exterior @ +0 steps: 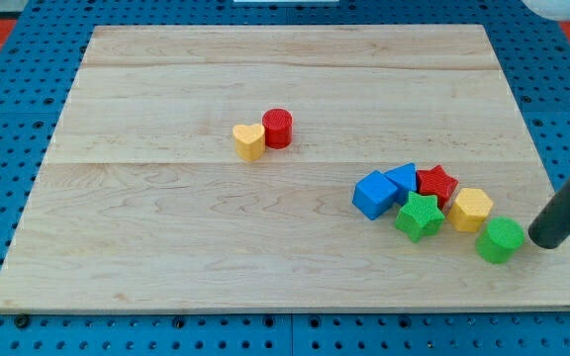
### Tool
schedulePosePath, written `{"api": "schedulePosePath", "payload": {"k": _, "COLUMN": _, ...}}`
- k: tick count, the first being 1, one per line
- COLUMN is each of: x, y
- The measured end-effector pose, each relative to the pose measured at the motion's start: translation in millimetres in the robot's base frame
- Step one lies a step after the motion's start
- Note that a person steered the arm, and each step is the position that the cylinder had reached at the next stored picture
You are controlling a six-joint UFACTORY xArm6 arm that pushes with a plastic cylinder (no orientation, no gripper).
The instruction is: Move the yellow hexagon closer to group of the blocks
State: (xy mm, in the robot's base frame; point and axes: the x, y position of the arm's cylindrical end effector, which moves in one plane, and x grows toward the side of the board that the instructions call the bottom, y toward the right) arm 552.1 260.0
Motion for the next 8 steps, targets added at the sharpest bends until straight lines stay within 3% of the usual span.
{"api": "schedulePosePath", "payload": {"k": 3, "x": -52, "y": -52}}
{"api": "schedulePosePath", "payload": {"k": 6, "x": -33, "y": -53}}
{"api": "schedulePosePath", "payload": {"k": 8, "x": -53, "y": -92}}
